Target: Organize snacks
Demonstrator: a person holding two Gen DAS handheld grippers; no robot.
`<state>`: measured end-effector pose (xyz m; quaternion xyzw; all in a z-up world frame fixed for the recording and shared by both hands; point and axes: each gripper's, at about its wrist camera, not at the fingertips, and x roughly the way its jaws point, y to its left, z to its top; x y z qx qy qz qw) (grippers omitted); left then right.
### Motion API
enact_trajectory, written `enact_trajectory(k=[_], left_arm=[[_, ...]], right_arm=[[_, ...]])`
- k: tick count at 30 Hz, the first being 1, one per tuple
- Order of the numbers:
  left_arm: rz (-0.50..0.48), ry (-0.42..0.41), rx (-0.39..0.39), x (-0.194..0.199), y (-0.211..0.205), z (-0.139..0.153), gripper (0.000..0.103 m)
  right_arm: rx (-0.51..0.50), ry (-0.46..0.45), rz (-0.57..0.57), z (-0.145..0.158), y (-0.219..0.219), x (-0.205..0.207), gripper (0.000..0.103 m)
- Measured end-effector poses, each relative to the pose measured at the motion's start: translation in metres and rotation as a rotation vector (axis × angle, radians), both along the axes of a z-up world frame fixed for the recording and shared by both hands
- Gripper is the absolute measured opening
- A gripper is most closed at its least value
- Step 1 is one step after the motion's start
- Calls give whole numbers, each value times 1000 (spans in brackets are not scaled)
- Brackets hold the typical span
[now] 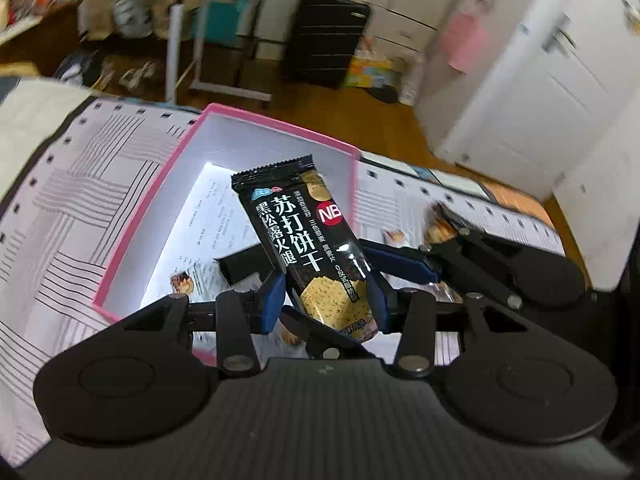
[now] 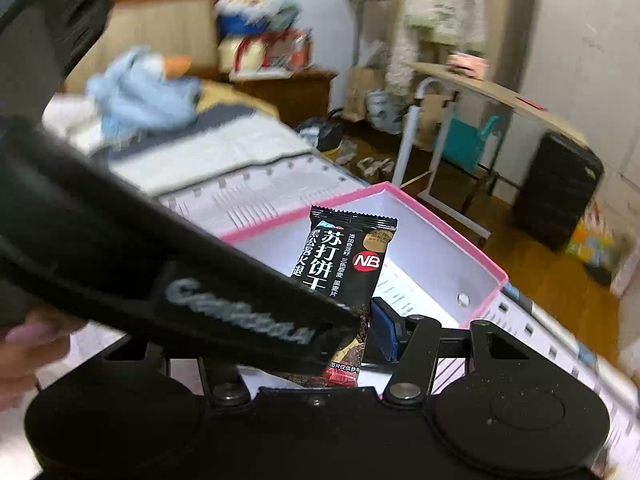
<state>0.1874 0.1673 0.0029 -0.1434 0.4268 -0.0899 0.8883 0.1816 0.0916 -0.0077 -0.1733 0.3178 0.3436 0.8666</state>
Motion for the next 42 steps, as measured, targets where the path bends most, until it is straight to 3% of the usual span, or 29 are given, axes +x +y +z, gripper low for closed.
enact_trajectory(k=[10, 14, 17, 24, 31, 38, 42], left_arm=[[90, 115, -132, 64, 22, -65, 42], [135, 157, -184, 74, 28, -87, 43], [199, 162, -123, 72, 28, -89, 45], [116, 41, -18, 38, 17, -44, 50], [-46, -37, 57, 4, -21, 18, 52], [-217, -87, 75, -25, -73, 59, 52], [-308, -96, 73, -33, -104, 70, 52]], right_arm=[[-77, 99, 38, -38, 14, 47, 65], [-131, 66, 66, -46, 18, 38, 72], [-133, 33, 75, -38, 11, 21, 73], [20, -18, 7, 16, -49, -33, 78], [96, 32, -139, 60, -117, -55, 78], [209, 82, -337, 66, -208, -81, 79], [225, 83, -430, 62, -245, -93, 79]])
